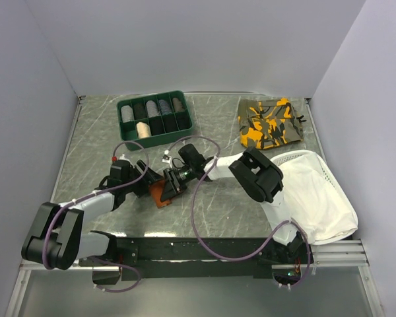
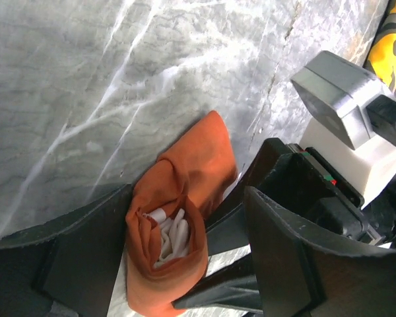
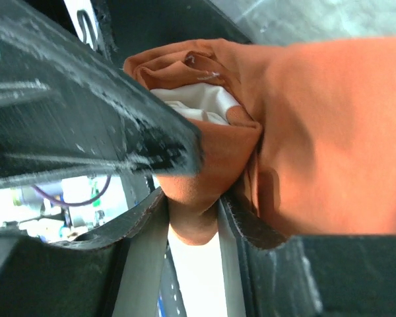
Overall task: Roll the underwear
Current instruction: Roll the underwear to the center of the board.
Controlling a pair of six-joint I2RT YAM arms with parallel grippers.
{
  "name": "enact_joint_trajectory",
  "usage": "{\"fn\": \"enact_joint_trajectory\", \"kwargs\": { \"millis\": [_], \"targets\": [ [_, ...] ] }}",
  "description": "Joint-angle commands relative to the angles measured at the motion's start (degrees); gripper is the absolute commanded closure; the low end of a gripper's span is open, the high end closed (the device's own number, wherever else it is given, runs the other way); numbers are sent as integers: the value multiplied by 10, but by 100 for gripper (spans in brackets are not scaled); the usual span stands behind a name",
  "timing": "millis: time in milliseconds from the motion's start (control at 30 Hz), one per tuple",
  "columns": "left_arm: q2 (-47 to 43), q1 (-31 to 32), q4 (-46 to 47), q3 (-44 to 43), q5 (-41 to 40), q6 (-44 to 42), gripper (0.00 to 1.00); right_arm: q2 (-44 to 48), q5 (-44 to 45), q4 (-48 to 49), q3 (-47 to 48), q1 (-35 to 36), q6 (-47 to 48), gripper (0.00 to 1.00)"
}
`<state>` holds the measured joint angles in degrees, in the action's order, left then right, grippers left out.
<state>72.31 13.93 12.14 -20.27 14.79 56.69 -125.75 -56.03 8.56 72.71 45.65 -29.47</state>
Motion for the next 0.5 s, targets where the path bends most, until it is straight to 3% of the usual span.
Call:
{"fn": "enact_joint_trajectory", "kwargs": {
  "millis": [0, 267, 467],
  "targets": [
    [-13, 0, -67, -1, -12, -18, 25, 29, 59, 105, -54, 1, -74, 60],
    [-119, 0, -214, -35, -118, -44, 21, 35, 98, 203, -88, -6, -152, 73],
    [-171, 0, -227, -33, -126, -65, 25, 21, 89, 211, -83, -13, -174, 76]
  ]
}}
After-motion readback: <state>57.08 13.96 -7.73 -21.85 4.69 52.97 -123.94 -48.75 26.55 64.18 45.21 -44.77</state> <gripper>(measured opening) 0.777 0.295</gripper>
